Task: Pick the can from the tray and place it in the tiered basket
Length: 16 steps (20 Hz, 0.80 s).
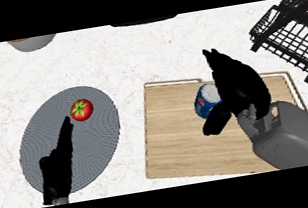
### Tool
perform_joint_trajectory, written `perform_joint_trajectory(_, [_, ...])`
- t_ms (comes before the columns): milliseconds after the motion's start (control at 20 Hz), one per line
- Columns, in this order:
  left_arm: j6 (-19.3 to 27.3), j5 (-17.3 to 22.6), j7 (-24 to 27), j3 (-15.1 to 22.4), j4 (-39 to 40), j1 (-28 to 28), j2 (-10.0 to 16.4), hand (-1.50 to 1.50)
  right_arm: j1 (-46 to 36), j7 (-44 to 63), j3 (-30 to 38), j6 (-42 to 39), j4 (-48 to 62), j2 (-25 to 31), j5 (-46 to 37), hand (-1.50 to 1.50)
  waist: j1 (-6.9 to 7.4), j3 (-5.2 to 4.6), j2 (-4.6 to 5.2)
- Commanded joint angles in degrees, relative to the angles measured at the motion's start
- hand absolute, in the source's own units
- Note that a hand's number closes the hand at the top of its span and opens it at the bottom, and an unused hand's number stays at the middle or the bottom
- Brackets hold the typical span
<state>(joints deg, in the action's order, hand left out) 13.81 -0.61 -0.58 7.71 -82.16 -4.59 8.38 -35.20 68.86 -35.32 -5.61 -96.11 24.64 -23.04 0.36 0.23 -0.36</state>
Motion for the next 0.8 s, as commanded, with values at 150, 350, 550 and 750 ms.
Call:
perform_joint_trajectory(150, [0.26, -0.18, 0.36, 0.29, 3.93, -0.28, -1.68, 0.0, -1.9, 13.22, -0.37, -5.63, 6.15, -4.8, 0.79, -1.5, -0.39, -0.37, 0.31])
perform_joint_trajectory(350, [0.74, -0.76, -0.07, 0.69, 1.71, -1.34, -1.74, 0.0, -3.88, 12.44, 2.05, -8.66, 9.0, -5.02, 3.32, -1.5, 0.09, -0.32, 0.27])
perform_joint_trajectory(550, [0.11, -0.34, -0.33, -0.16, 3.62, 0.38, -1.72, 0.0, -1.15, 10.1, 0.47, -5.95, 10.94, -6.66, 0.0, -1.5, -0.42, -0.31, 0.36])
perform_joint_trajectory(750, [-0.22, -0.31, -2.42, -0.7, 1.06, -0.35, -0.5, 0.0, 0.07, 10.08, 2.2, -9.05, 9.6, -5.74, 1.31, -1.5, -0.64, -0.28, 0.16])
